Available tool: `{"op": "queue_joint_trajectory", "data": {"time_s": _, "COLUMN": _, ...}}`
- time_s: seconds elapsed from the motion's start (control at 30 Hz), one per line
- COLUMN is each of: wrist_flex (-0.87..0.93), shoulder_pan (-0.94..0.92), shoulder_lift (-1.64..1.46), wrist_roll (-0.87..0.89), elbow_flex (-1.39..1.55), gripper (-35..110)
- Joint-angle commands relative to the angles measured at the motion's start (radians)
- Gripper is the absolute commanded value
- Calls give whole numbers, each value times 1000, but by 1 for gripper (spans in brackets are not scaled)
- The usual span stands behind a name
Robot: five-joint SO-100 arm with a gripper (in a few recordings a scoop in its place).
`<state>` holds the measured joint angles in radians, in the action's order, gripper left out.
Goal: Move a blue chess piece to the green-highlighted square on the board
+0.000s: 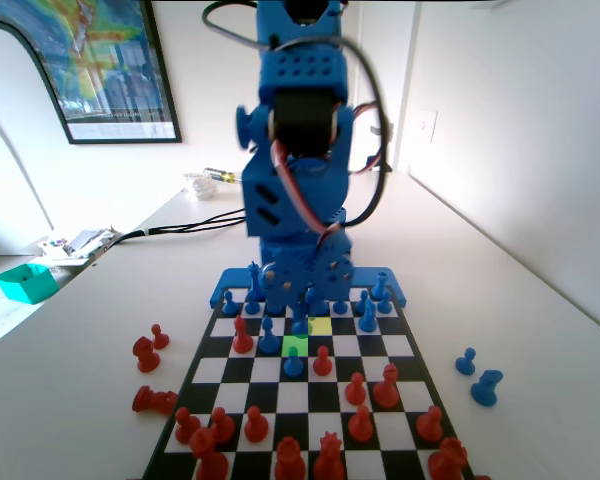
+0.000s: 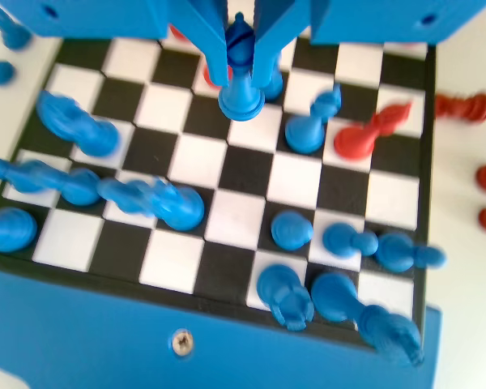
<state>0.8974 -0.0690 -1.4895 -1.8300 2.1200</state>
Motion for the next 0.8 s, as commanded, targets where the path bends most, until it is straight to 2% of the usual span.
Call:
{"op": "queue_joint_trajectory", "data": {"time_s": 0.0, "wrist_flex": -11, "shoulder_pan": -52, "shoulder_lift": 12, "wrist_roll": -35, "elbow_flex": -58, "gripper": 1}}
{"op": "queue_joint_trajectory", "data": {"time_s": 0.77, "wrist_flex": -101, "shoulder_pan": -29, "shoulder_lift": 63, "wrist_roll": -15, "elbow_flex": -26, "gripper": 1}}
